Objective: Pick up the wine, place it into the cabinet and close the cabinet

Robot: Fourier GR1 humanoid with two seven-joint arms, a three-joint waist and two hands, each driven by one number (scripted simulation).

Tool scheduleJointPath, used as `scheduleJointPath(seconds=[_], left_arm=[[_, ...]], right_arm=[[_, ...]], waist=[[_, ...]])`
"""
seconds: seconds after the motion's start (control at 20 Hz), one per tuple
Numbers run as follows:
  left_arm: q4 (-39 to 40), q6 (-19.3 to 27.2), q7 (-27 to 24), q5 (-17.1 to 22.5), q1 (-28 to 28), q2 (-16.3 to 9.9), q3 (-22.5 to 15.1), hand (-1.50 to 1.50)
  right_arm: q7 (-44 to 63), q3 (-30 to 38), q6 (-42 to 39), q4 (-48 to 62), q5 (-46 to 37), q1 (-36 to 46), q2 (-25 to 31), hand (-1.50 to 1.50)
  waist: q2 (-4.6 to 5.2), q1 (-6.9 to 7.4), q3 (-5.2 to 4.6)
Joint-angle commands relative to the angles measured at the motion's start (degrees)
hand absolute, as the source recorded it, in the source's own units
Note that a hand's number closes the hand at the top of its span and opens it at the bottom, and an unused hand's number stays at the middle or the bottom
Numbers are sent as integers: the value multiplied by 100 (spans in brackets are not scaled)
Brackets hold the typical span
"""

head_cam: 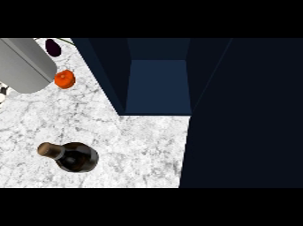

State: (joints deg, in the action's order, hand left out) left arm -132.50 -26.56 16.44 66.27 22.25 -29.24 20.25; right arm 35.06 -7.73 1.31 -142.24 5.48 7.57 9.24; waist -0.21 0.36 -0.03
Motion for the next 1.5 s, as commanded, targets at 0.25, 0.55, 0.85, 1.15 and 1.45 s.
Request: scheduleJointPath(seconds=[0.25,0.55,0.85,1.15,1.45], left_arm=[[-68,521,526,-198,-599,133,-30,-150],[135,838,682,-761,-905,383,-435,-150],[507,698,542,-1140,-1122,660,-295,-150],[689,513,501,-1767,-1195,871,-446,-150],[1560,-130,-129,-2958,-1047,1437,-837,-150]], right_arm=[[1500,72,558,-578,-143,1185,93,-150],[2145,263,795,-822,-55,1702,175,-150],[2297,393,692,-865,95,1722,269,-150],[2550,734,719,-923,307,2058,395,-150],[2662,936,632,-991,560,2052,487,-150]], waist=[[9,-40,-1],[6,-79,-2],[5,-65,1],[0,-74,2],[2,-99,1]])
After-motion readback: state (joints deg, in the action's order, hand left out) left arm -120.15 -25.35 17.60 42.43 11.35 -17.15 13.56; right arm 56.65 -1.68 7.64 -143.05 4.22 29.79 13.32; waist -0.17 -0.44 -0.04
